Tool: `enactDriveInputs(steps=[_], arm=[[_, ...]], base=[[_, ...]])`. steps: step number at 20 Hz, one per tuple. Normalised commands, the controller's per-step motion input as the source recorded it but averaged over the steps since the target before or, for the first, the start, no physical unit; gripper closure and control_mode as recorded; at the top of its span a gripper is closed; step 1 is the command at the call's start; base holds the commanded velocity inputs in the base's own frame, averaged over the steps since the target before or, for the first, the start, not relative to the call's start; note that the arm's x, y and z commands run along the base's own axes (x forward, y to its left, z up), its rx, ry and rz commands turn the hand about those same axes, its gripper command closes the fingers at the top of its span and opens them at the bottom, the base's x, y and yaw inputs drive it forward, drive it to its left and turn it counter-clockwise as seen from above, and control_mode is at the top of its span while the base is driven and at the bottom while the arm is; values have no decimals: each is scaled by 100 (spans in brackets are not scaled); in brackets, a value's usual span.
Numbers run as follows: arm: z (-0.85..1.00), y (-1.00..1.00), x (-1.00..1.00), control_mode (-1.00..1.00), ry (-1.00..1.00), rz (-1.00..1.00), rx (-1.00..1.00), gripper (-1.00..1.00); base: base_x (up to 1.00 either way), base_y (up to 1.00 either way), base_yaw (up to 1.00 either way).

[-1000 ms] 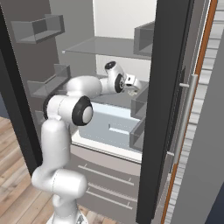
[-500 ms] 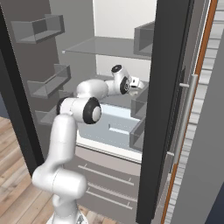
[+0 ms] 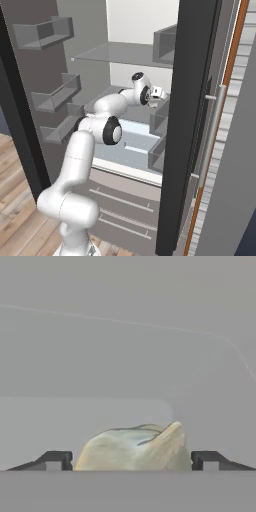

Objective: Take the cheese, steak, and garlic from the fridge and place them on the plate on the dining counter to create an appetizer plate.

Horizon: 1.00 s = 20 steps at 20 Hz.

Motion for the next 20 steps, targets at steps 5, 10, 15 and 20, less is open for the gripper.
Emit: enactDriveInputs(steps=[5, 10, 15, 20], arm=[[-32, 8, -85, -100, 1, -1, 11, 100], [-36, 34, -100, -100, -3, -3, 5, 100], [-22, 51, -100, -100, -18, -5, 0, 100], [7, 33, -100, -100, -18, -5, 0, 100]], base=[[0, 0, 0], [0, 0, 0], [0, 0, 0], [0, 0, 0]])
